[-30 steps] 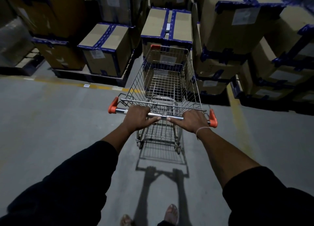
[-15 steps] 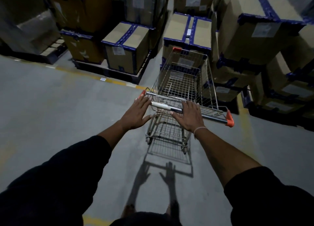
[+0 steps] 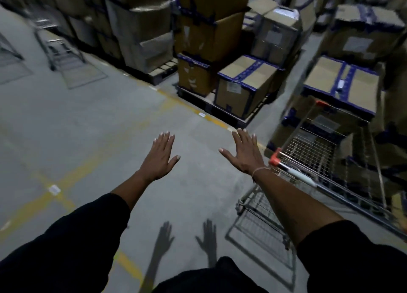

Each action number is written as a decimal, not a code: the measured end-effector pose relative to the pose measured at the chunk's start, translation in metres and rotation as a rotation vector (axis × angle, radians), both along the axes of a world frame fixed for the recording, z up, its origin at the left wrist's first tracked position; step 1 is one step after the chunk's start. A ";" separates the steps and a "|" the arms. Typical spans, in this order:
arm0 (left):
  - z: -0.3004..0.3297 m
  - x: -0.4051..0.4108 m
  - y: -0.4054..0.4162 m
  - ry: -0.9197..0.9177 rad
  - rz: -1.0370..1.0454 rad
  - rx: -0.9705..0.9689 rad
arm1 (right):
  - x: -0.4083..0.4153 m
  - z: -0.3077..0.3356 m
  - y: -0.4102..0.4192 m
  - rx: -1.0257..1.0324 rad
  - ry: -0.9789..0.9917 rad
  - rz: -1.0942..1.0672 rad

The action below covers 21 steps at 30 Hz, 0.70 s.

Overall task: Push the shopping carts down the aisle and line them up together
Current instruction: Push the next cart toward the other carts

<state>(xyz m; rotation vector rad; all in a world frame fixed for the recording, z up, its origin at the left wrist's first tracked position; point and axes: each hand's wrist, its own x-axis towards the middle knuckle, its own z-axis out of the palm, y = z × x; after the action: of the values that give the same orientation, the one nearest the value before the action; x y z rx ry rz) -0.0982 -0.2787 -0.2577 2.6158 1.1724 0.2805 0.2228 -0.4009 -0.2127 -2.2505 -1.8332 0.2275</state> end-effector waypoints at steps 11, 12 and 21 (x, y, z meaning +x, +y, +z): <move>-0.017 -0.166 0.097 -0.033 0.387 -0.025 | -0.112 -0.022 0.215 0.000 0.044 0.322; -0.015 -0.177 0.110 -0.036 0.414 -0.029 | -0.121 -0.023 0.239 0.001 0.053 0.344; 0.023 -0.265 0.242 -0.036 0.606 -0.020 | -0.201 -0.005 0.442 -0.025 0.110 0.489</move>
<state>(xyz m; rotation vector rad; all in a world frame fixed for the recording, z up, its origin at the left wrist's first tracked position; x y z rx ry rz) -0.3629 -0.0363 -0.2344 2.1604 1.9161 0.4207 0.0218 0.0413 -0.2180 -1.7261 -2.2956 0.4462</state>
